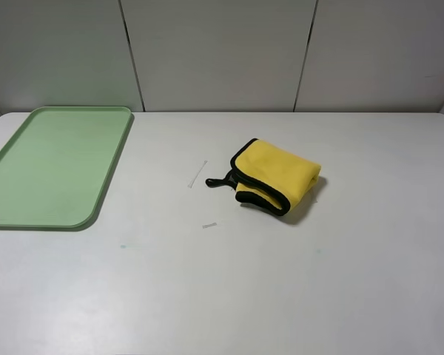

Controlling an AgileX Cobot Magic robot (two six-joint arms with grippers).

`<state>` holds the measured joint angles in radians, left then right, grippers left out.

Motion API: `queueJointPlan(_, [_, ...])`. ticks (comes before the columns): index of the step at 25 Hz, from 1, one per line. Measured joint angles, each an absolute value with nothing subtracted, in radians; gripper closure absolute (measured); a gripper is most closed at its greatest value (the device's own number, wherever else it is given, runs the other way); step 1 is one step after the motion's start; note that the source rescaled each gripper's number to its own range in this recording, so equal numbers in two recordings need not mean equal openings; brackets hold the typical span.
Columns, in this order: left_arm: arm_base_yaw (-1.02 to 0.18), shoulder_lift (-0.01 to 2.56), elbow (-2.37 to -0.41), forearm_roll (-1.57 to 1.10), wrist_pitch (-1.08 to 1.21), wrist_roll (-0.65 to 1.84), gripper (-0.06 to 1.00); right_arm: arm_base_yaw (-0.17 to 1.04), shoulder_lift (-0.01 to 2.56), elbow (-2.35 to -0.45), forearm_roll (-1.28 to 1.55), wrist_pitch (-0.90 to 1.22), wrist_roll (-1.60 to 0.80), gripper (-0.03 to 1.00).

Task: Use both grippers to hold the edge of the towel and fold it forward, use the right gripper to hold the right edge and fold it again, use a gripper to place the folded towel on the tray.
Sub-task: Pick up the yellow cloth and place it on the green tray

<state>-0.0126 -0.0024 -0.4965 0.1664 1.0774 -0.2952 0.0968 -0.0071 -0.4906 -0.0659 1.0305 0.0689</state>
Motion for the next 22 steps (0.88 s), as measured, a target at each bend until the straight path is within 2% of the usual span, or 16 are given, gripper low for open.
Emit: queueJointPlan(22, [-0.013,-0.002,-0.496,0.178,1.077,-0.295,-0.05,0.097,-0.007,-0.491,-0.066,1.030,0.069,-0.03])
